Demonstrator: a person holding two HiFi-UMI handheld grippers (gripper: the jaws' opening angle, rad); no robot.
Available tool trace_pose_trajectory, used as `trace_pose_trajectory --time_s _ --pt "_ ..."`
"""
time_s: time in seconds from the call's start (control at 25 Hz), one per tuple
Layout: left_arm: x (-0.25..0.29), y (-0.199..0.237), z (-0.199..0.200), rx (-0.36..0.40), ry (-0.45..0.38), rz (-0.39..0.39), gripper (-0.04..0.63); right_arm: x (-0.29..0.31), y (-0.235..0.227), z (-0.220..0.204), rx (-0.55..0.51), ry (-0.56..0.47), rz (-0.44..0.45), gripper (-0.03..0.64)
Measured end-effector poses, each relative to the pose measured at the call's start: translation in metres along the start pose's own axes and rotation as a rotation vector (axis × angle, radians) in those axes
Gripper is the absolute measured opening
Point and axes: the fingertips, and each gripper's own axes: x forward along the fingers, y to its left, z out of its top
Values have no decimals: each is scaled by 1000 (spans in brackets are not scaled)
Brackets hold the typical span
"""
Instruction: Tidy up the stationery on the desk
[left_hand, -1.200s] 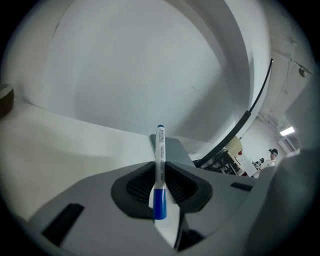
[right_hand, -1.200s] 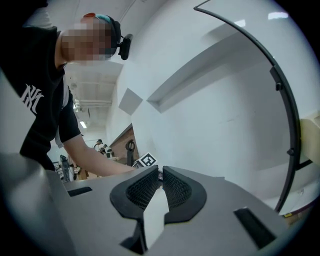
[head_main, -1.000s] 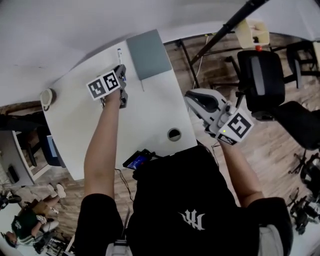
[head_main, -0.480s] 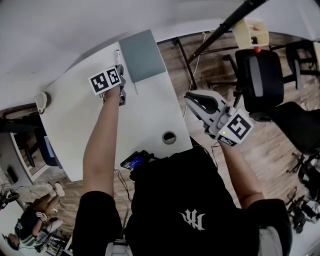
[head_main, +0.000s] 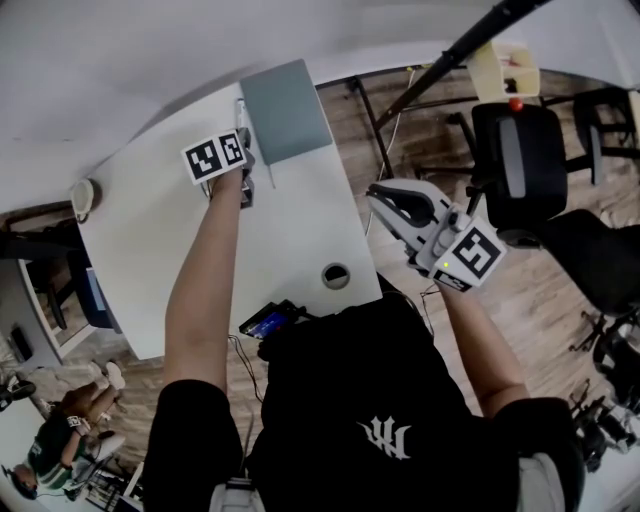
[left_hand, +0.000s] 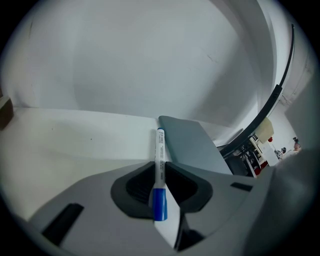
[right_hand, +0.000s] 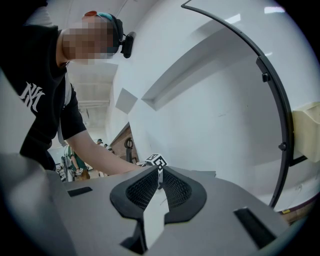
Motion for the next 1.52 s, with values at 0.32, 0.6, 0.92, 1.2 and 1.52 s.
trace_pose_trajectory --time_s 0.32,0.6,0.92,1.2,1.52 --pt "-1 -8 3 9 -1 -52 138 -7 -3 -1 -1 -2 -7 54" --pt "-23 -5 15 32 -54 -62 140 -8 6 4 -12 -19 -6 54" --pt "-88 -21 47 83 -213 -112 38 -5 32 19 -43 -50 35 54" --pt "-175 -35 54 104 -366 -182 2 0 61 53 -135 -87 127 54" --pt "-328 -47 19 220 -658 -388 2 6 117 70 -178 -126 241 54"
